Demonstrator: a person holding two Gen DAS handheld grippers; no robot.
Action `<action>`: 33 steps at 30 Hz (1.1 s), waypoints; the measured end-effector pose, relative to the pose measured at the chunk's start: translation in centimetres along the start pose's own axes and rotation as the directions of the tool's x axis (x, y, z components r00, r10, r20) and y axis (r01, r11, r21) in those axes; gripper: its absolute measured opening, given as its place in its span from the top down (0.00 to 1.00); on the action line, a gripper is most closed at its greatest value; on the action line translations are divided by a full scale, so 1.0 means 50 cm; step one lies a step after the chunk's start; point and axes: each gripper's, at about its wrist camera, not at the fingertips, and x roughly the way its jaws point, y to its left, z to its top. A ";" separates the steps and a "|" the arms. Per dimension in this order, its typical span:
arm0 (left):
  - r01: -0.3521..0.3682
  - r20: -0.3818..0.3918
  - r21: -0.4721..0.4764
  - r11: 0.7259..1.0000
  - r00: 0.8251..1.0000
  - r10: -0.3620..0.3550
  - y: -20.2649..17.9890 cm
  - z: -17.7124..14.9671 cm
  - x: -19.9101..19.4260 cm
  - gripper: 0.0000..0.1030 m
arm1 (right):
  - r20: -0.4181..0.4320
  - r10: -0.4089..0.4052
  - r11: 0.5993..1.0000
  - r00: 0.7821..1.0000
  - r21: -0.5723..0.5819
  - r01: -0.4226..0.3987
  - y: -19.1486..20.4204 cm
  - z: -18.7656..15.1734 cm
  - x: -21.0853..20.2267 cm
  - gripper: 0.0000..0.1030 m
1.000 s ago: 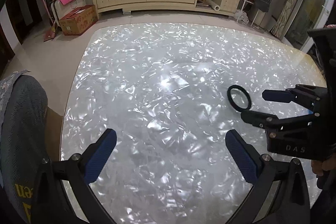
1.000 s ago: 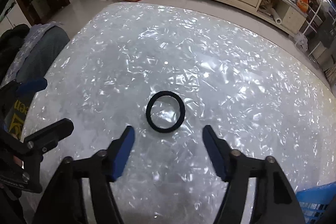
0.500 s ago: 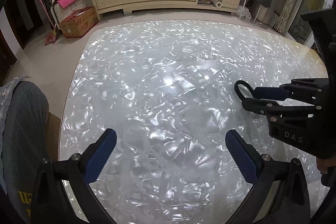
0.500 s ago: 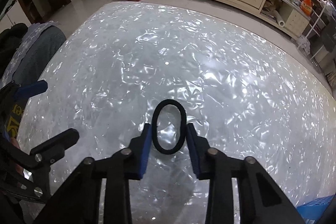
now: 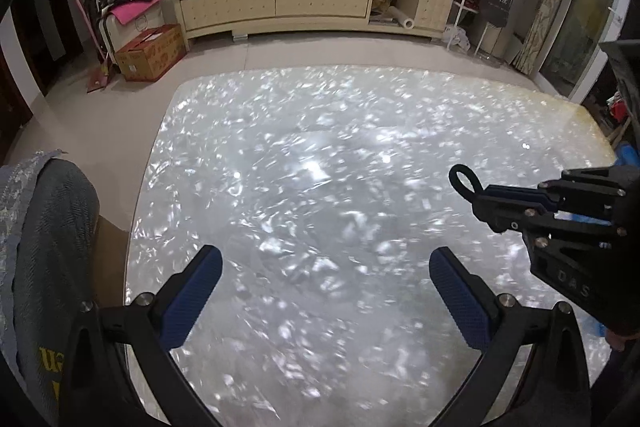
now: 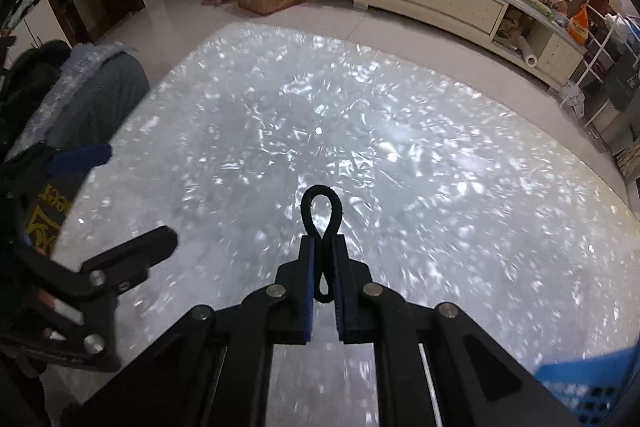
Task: Organize soft objects
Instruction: 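Carry the black ring over the blue basket and lower it inside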
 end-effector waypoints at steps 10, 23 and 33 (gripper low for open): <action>0.017 0.040 0.026 1.000 0.999 -0.018 -0.088 -0.004 -0.135 0.00 | 0.091 0.019 0.999 0.996 0.032 -0.022 -0.023 -0.053 -0.190 0.93; 0.067 0.095 0.048 0.997 0.993 -0.071 -0.222 -0.046 -0.283 0.00 | 0.175 -0.025 0.998 0.984 0.065 0.014 -0.051 -0.146 -0.356 0.93; 0.089 0.123 0.094 0.992 0.987 -0.101 -0.334 -0.077 -0.369 0.00 | 0.218 -0.043 0.994 0.975 0.110 0.020 -0.089 -0.222 -0.428 0.93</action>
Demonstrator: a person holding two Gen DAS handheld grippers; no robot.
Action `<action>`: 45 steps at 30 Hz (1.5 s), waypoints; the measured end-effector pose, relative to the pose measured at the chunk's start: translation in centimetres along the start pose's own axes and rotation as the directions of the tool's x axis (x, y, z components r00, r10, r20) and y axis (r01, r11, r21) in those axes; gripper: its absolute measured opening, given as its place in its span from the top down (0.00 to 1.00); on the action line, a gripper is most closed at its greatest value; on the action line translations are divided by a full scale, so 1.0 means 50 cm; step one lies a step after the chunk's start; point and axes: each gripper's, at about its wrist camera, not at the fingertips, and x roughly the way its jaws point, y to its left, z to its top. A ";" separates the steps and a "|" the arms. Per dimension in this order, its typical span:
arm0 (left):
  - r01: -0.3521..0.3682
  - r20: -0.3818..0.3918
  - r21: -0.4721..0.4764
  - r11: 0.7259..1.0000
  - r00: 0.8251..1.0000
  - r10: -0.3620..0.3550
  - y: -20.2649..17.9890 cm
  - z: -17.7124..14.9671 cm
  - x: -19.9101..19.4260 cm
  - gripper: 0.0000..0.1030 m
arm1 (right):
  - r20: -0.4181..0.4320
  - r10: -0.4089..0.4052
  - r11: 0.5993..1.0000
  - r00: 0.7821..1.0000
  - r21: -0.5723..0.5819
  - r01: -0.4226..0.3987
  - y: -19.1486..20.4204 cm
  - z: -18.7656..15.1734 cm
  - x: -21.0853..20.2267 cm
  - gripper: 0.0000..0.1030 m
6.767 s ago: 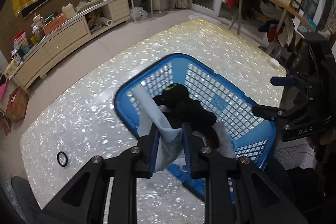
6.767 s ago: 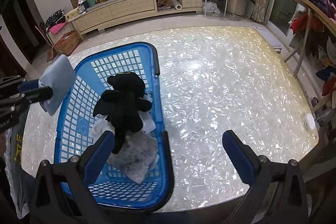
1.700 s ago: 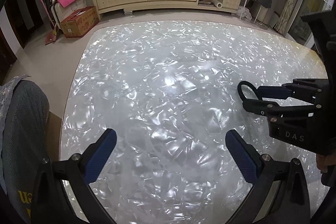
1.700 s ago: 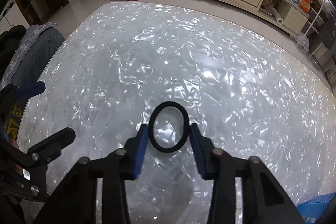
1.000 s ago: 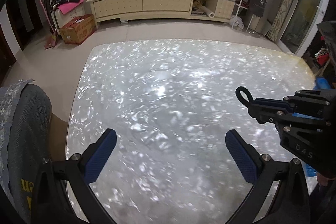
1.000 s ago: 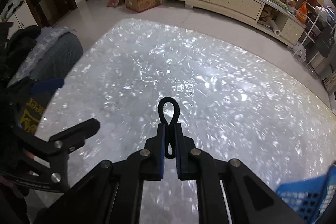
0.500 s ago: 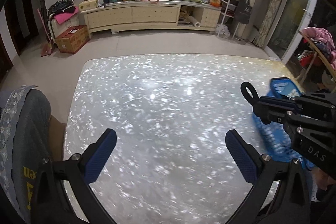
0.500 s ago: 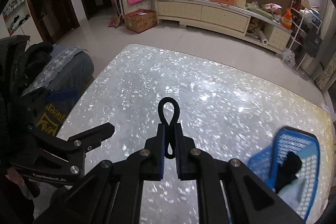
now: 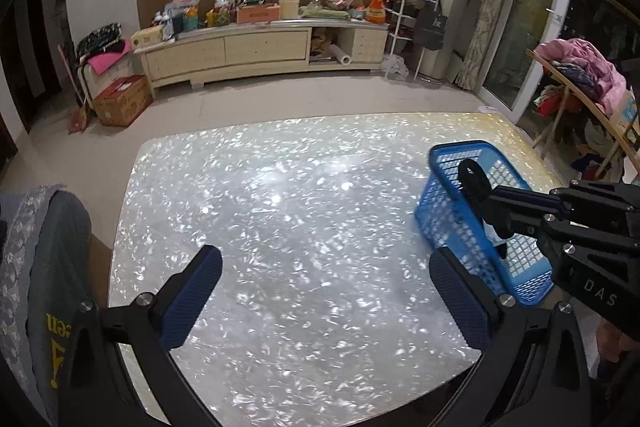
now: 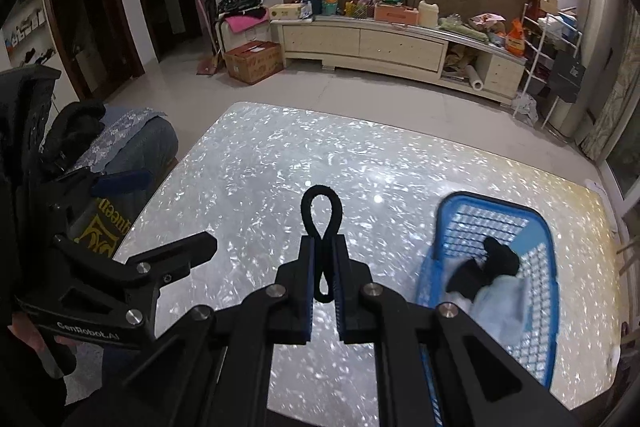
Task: Organize soft objects
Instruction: 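Carry the black ring over the blue basket and lower it inside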
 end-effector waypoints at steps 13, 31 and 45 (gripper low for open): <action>0.032 0.008 0.106 0.994 0.999 -0.034 -0.160 0.027 -0.006 0.00 | 0.049 -0.034 0.996 0.998 0.084 0.029 -0.102 -0.050 -0.084 0.92; 0.104 -0.120 0.157 0.982 0.989 -0.085 -0.267 0.027 0.143 0.00 | -0.039 -0.074 0.977 0.997 0.199 0.080 -0.208 -0.107 -0.029 0.92; 0.130 -0.215 0.145 0.981 0.972 -0.097 -0.271 0.009 0.276 0.00 | -0.187 -0.059 0.964 0.981 0.245 0.105 -0.282 -0.139 0.095 0.92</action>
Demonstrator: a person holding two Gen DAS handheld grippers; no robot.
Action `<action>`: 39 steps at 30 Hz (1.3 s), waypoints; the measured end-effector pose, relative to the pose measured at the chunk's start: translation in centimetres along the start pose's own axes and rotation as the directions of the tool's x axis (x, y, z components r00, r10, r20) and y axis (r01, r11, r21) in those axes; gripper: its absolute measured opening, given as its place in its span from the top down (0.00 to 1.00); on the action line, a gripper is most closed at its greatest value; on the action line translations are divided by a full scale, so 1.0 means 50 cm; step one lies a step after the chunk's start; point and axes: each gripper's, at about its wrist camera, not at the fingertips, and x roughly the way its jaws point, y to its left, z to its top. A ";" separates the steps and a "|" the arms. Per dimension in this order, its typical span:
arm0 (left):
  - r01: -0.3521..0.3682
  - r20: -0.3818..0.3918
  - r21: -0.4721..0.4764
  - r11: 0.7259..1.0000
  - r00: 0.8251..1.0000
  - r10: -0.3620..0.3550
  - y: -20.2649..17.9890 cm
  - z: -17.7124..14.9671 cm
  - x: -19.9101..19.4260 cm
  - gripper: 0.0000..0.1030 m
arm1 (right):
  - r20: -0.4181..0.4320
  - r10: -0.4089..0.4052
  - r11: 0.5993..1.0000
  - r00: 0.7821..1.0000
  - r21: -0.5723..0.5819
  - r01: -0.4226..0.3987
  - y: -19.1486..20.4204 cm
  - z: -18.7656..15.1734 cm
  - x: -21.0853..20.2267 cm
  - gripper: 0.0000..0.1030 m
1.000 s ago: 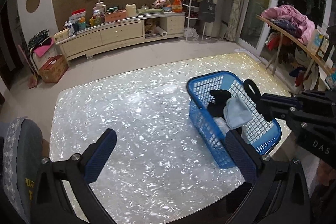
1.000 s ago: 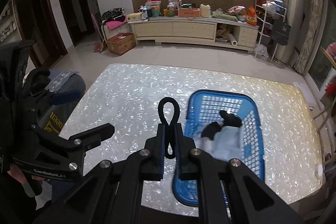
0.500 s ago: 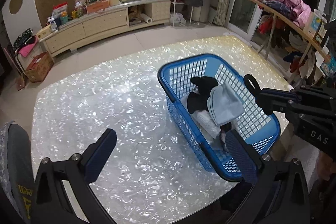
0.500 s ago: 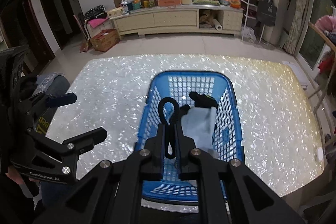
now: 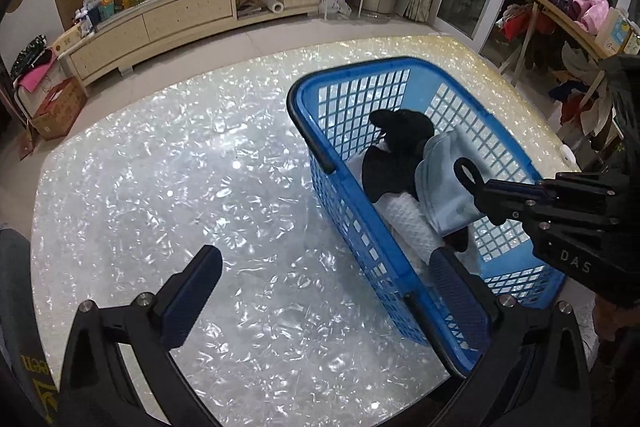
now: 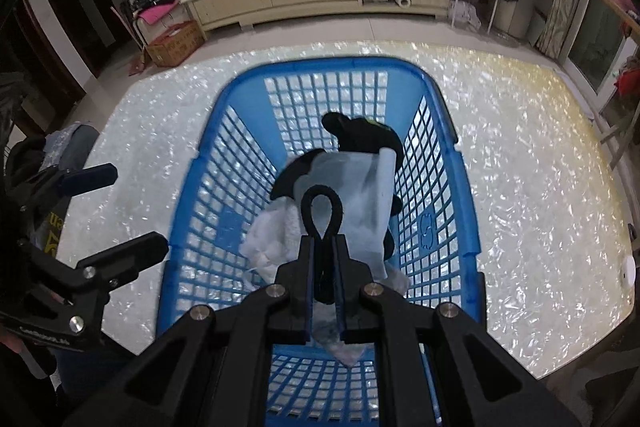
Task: Organize soft objects
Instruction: 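Carry the black ring over the blue basket and lower it inside, then open the right gripper to drop the ring onto the cloth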
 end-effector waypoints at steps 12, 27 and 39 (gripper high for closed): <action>0.025 -0.017 0.000 1.000 1.000 -0.025 0.012 0.008 0.046 0.00 | -0.092 -0.027 1.000 0.995 -0.011 0.026 -0.010 0.003 0.050 0.92; 0.037 0.006 -0.005 0.999 0.999 -0.037 0.012 0.001 0.026 0.00 | -0.096 -0.006 1.000 0.995 0.010 0.007 -0.025 -0.005 0.041 0.65; 0.060 0.124 -0.003 0.998 0.990 -0.059 -0.002 -0.027 -0.084 0.00 | 0.006 -0.018 0.999 1.000 0.041 0.017 -0.043 -0.059 -0.076 0.23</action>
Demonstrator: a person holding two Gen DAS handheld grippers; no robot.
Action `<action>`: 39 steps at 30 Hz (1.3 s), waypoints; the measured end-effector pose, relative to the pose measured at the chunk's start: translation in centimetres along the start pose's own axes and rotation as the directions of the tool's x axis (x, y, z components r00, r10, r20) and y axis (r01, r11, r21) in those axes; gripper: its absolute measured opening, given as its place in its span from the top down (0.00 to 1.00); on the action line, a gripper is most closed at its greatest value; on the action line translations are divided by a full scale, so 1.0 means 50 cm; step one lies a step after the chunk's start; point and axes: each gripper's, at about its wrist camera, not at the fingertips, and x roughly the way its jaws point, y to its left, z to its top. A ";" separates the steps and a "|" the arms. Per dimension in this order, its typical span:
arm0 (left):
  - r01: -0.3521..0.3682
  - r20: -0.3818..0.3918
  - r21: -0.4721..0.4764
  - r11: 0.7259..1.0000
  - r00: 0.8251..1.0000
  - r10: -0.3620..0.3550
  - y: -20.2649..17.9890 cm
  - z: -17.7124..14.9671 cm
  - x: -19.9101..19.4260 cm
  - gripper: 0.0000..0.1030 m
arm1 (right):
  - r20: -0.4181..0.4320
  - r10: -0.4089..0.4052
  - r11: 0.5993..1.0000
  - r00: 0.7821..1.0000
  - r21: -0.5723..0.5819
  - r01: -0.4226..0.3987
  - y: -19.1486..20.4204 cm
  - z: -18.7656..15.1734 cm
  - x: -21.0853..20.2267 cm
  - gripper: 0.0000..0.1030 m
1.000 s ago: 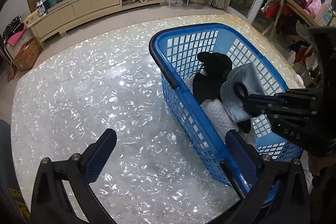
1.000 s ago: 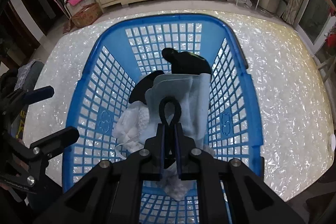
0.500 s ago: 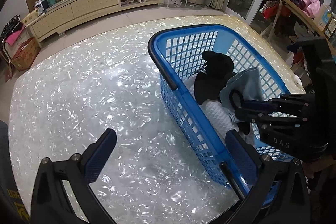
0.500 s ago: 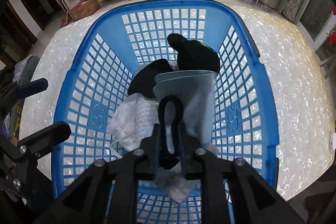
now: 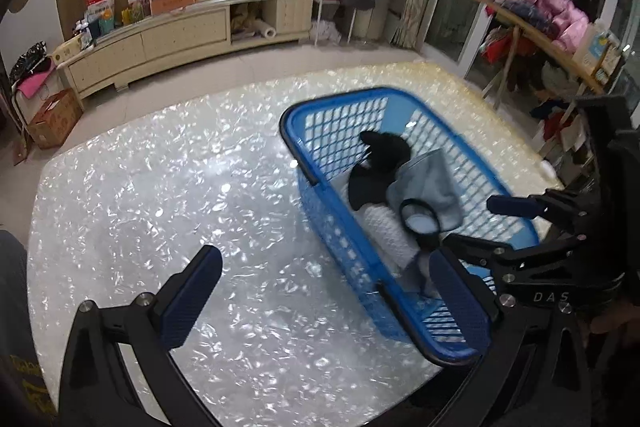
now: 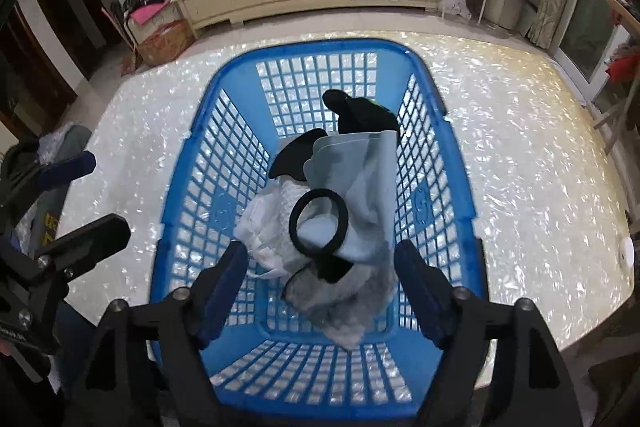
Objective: Organize soft objects
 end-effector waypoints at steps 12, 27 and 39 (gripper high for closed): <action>-0.014 0.130 0.022 1.000 0.991 0.011 -0.041 -0.036 -0.148 0.00 | 0.165 -0.016 1.000 0.986 0.004 0.016 0.053 -0.037 -0.146 0.00; -0.064 0.297 -0.025 0.998 0.952 0.069 -0.034 -0.072 -0.303 0.00 | 0.386 -0.077 0.996 0.919 -0.017 0.091 0.133 -0.076 -0.256 0.00; -0.043 0.318 -0.058 0.997 0.946 0.059 -0.022 -0.094 -0.326 0.00 | 0.394 -0.063 0.997 0.917 -0.024 0.078 0.150 -0.079 -0.250 0.00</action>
